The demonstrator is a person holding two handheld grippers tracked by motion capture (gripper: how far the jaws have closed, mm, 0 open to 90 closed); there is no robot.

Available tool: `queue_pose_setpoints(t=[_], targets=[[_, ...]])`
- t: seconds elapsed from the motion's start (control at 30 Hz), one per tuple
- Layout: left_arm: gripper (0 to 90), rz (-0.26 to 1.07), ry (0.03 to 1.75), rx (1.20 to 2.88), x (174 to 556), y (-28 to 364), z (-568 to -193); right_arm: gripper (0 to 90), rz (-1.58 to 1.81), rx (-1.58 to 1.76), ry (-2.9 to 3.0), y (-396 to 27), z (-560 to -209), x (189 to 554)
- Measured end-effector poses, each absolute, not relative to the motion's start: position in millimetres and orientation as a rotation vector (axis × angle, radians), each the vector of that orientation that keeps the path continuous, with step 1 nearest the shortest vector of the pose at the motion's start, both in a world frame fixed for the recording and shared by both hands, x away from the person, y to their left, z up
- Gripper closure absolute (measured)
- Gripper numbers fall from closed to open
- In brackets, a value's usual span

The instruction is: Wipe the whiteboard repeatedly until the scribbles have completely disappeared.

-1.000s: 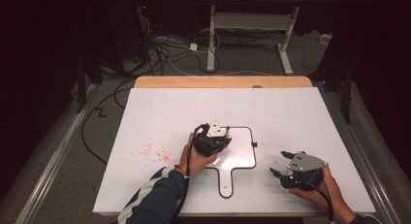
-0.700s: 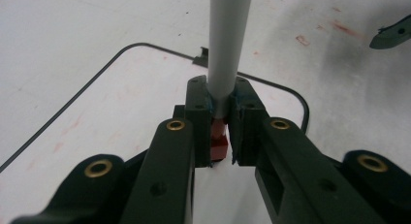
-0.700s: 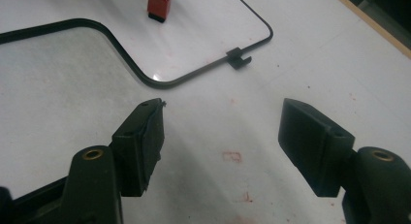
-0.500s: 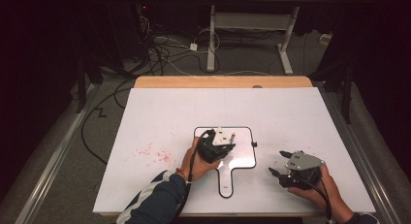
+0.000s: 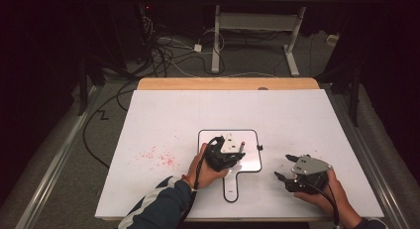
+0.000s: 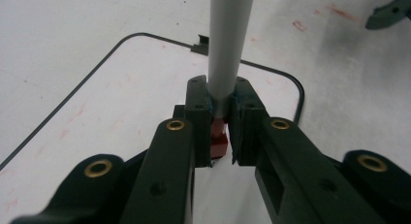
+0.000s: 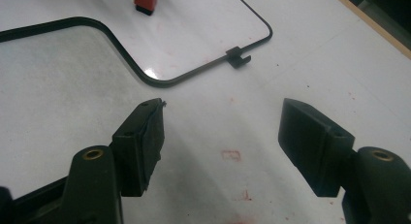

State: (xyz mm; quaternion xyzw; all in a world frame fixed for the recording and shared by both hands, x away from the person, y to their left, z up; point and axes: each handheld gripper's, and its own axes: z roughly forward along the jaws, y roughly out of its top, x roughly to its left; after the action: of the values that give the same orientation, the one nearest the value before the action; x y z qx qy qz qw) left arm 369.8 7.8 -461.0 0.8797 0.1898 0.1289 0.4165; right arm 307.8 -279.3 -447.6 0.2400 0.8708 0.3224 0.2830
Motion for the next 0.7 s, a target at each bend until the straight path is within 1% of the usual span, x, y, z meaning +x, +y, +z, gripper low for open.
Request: queue_pose_setpoints(t=[0.13,0.2,0.3,0.53,0.7], targets=[[78.8,0.369,0.553,2.189,375.2,37.0,-463.1,34.0,0.863,0.651,2.326,-281.6,-448.5,308.6],[78.7,0.342,0.625,2.158,380.0,54.3,-464.4,34.1,0.866,0.654,2.322,-281.6,-447.5,307.5],[78.8,0.355,0.647,2.149,375.7,70.5,-465.6,34.0,0.87,0.647,2.316,-281.5,-446.1,306.7],[78.8,0.358,0.617,2.164,352.8,84.5,-466.5,34.1,0.864,0.649,2.327,-278.3,-447.7,307.7],[78.8,0.343,0.641,2.149,355.0,87.2,-466.9,34.0,0.872,0.647,2.326,-277.0,-446.8,309.7]])
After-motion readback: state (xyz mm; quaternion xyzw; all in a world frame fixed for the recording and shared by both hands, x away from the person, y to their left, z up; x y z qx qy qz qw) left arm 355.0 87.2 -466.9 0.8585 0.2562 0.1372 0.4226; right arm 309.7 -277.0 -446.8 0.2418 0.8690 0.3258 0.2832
